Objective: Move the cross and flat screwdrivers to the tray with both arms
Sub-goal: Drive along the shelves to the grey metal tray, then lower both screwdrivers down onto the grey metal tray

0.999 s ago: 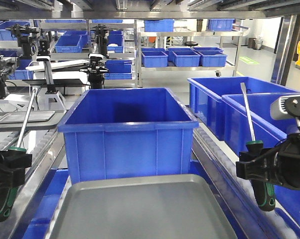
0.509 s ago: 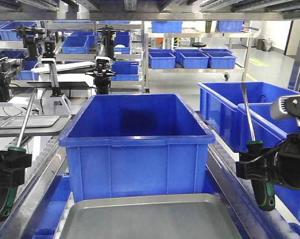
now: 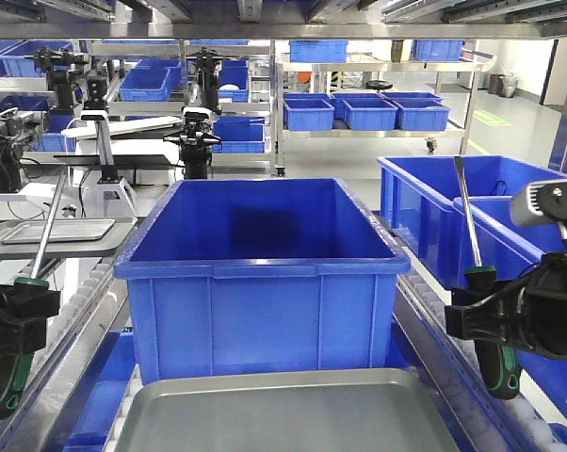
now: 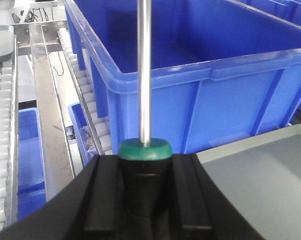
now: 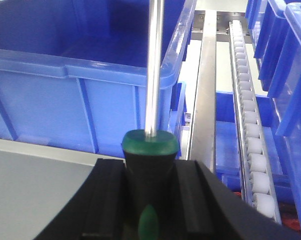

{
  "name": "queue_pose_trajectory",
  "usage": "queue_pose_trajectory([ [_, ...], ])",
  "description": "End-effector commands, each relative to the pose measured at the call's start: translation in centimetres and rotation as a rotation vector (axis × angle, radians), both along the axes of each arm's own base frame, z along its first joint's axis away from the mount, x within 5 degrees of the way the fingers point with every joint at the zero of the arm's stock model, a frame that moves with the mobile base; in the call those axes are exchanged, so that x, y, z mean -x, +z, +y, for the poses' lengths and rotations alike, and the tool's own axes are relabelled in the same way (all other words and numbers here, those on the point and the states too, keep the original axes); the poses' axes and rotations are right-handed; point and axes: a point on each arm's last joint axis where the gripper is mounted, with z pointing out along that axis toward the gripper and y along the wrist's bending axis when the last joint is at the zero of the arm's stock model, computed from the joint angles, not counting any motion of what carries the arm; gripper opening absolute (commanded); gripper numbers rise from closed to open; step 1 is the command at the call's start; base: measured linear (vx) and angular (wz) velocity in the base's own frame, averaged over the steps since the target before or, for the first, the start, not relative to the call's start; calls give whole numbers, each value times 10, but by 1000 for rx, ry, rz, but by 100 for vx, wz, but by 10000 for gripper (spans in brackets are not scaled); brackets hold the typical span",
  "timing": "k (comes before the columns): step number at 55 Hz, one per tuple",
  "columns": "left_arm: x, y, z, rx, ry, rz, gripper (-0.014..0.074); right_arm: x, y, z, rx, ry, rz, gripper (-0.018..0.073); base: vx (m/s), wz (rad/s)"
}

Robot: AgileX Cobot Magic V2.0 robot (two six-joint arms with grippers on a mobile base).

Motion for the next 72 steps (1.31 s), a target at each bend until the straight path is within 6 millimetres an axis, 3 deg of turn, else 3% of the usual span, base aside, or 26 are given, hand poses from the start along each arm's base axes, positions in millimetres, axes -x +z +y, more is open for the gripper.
queue_pose_trajectory([
  [1, 2, 22, 1, 56, 32, -119, 3, 1, 24, -1, -32, 2, -141, -8, 0, 0],
  [17, 2, 21, 1, 66, 31, -108, 3, 1, 25, -1, -47, 1, -148, -8, 0, 0],
  [23, -3, 19, -3, 164, 40, -80, 3, 0, 22, 2, -94, 0, -114, -8, 0, 0],
  [30, -16, 5, -20, 277, -1, 23, 3, -7, 7, 20, -129, 58, -23, -8, 0, 0],
  [38, -28, -25, -58, 256, -132, 174, 3, -18, -23, 60, -122, 159, 98, -8, 0, 0],
  [44, -33, -43, -77, 241, -174, 242, 3, -29, -47, 78, -117, 174, 186, -8, 0, 0],
  [54, -49, -68, -90, 240, -147, 297, 7, -45, -79, 88, -149, 143, 309, 5, 0, 0],
  [61, -55, -78, -95, 316, -112, 367, 29, -49, -88, 91, -157, 136, 344, 43, 0, 0],
  [72, -59, -88, -97, 303, -109, 398, 134, -50, -94, 93, -189, 120, 385, 207, 0, 0],
])
